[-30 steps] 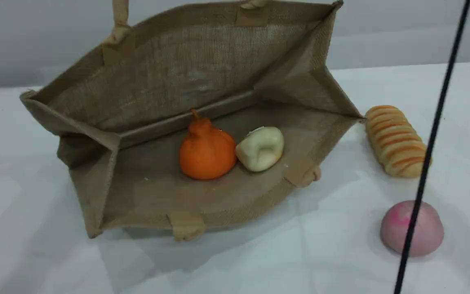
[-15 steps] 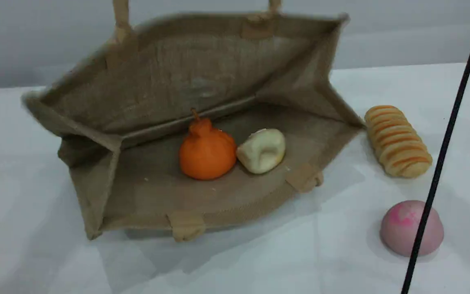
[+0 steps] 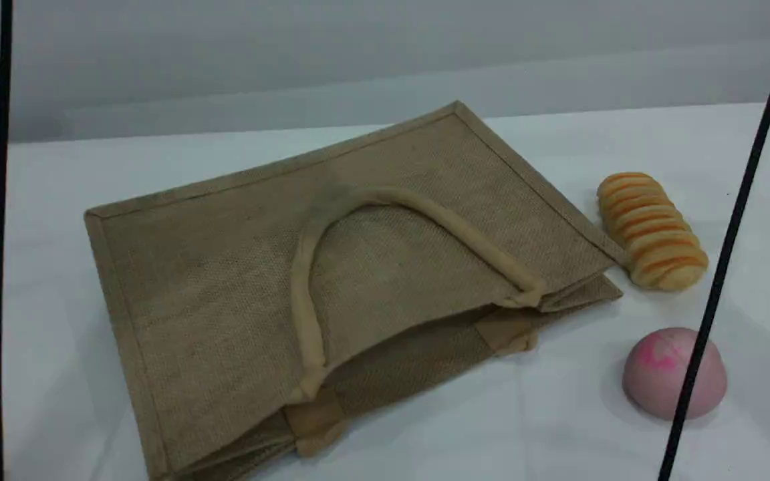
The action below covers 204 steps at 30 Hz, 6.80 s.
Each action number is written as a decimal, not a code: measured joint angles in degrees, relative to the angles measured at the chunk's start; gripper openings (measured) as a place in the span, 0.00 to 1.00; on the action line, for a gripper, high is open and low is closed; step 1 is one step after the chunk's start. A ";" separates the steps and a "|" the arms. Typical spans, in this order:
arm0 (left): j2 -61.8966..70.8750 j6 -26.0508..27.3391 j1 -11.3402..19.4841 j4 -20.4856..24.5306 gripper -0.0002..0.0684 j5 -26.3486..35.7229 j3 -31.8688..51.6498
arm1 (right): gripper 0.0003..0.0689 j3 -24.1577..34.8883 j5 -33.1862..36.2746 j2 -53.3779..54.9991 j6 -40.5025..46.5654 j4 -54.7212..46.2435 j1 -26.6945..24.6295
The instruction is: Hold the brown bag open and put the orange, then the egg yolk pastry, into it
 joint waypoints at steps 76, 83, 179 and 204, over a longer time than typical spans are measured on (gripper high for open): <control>-109.58 -43.28 0.02 19.18 0.68 -8.32 91.94 | 0.83 12.48 -30.10 -62.25 0.06 0.03 34.36; -109.58 -43.35 0.02 19.18 0.68 -8.14 91.84 | 0.83 12.48 -30.10 -62.25 0.06 0.03 34.36; -109.58 -43.30 0.02 19.18 0.68 -8.04 91.84 | 0.83 35.30 9.10 -85.08 22.86 -46.83 34.09; -109.58 -43.30 0.02 19.18 0.68 -8.04 91.84 | 0.83 26.79 45.92 -87.02 103.31 -102.48 34.09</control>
